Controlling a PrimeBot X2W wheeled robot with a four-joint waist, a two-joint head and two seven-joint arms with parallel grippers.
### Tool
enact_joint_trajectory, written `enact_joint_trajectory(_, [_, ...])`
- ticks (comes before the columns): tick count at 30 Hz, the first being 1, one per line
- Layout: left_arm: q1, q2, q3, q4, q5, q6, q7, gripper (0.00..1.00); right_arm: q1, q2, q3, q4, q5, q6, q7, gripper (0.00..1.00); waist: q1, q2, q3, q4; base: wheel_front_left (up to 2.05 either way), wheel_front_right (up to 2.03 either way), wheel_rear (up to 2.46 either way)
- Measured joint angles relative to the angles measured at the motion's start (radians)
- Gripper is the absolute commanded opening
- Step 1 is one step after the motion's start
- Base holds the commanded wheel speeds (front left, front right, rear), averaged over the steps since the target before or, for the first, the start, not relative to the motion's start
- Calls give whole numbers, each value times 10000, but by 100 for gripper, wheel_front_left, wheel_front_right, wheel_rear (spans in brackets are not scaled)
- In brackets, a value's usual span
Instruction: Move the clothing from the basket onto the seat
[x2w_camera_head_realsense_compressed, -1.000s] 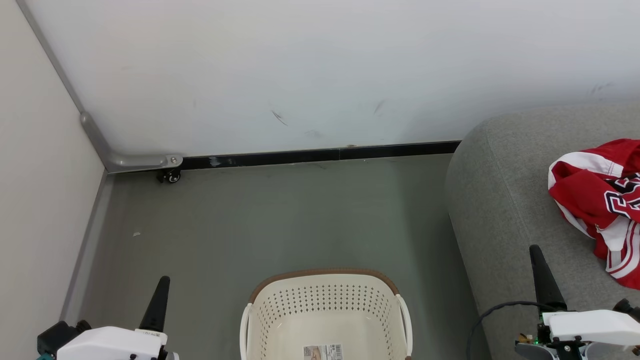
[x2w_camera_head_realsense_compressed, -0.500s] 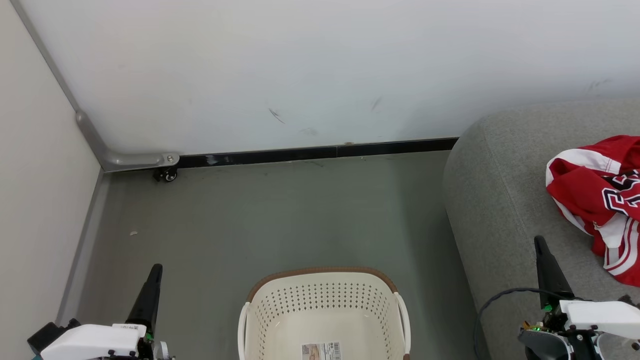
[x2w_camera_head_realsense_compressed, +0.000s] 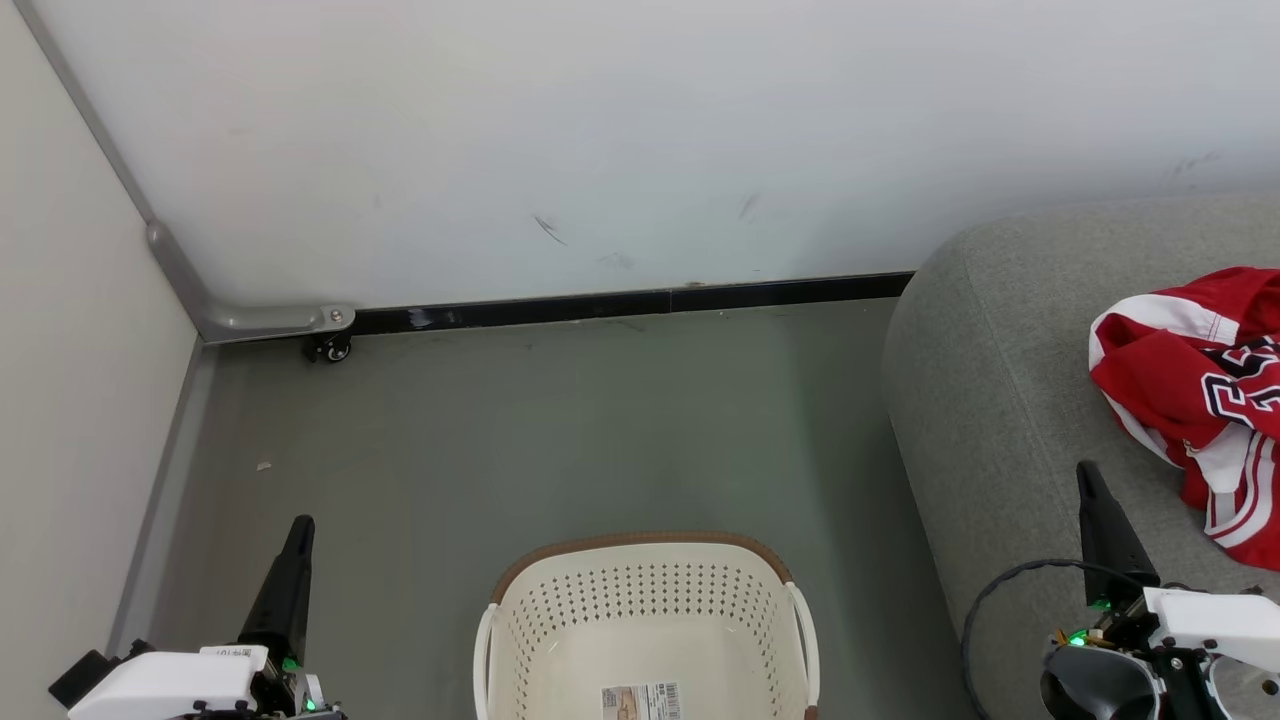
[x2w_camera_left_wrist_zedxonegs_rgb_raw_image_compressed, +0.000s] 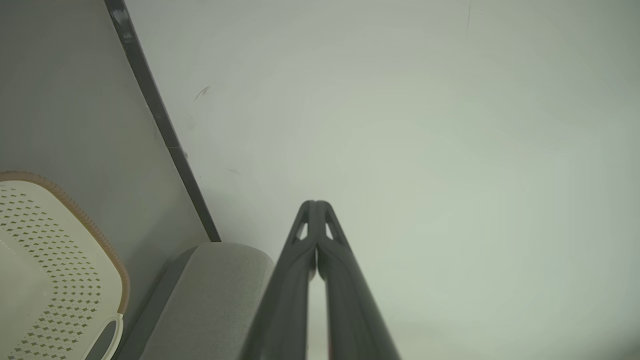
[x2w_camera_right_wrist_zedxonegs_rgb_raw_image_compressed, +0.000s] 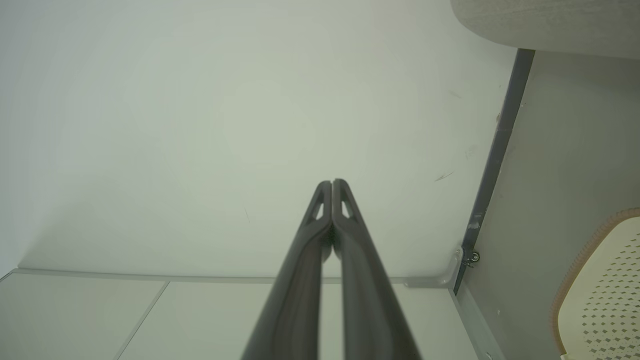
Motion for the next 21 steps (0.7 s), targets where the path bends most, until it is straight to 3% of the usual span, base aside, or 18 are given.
enact_joint_trajectory(21, [0,-10,-4,-25,-2,0,-2,0,-8,0,-23,27,0,-2,2,0,-1,0,2,-1,0,0,0])
